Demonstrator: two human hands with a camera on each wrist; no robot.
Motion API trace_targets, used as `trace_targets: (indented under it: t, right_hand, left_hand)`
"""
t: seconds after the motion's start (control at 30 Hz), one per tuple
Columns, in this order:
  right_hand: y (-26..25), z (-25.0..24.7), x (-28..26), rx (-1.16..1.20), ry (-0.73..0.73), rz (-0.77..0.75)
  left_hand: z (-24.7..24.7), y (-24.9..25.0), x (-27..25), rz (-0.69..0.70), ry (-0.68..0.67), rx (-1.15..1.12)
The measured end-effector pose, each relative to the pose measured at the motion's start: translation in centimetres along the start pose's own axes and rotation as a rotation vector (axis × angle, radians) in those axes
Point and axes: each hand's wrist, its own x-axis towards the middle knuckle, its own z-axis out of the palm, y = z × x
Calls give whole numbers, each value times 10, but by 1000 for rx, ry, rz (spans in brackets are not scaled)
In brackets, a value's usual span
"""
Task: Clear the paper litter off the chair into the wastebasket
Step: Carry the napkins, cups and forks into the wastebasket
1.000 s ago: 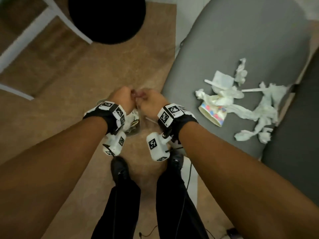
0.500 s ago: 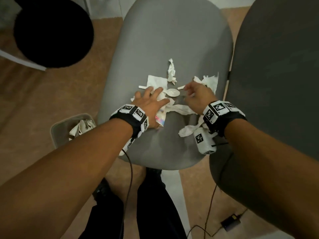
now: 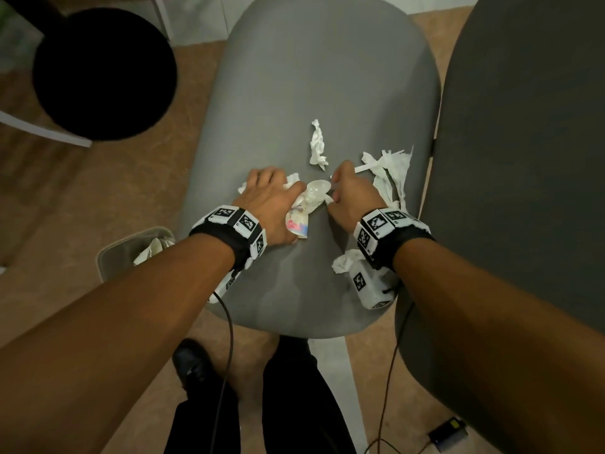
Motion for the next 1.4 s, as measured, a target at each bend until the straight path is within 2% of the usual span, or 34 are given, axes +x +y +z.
trace_targets:
  t: [0.1, 0.2, 0.37, 0.5, 0.57, 0.73, 0.87, 1.1, 1.2, 1.3, 1.4]
  right_hand:
    - [-4, -9, 13, 3, 53, -52]
    - [-11, -19, 25, -120, 69, -150]
    - [-19, -28, 52, -412, -114, -261]
    - [-27, -39, 63, -492, -28, -284]
    - [-27, -45, 62, -370, 29, -222]
    - [-32, -51, 43, 142, 158, -10]
    - [-60, -43, 27, 375, 134, 46]
    - [-158, 34, -3, 773, -28, 57]
    - [-204, 91, -20, 783, -149, 55]
    - [-246, 161, -36, 732, -260, 60]
    - [-270, 224, -46, 663, -305, 53]
  left_hand:
    - [-3, 1, 6, -26, -35, -114]
    - [-3, 3, 7, -45, -14, -274]
    - [-2, 1, 2, -85, 33, -398]
    - [-8, -8, -5, -154, 124, -474]
    - [-13, -11, -7, -182, 161, -504]
    - [-25, -21, -21, -266, 276, -577]
    - [-27, -36, -41, -318, 336, -660]
    - [0, -99, -127, -503, 428, -788]
    - [25, -130, -175, -625, 404, -803]
    - [72, -169, -221, -733, 349, -814]
    - [126, -202, -247, -822, 326, -903]
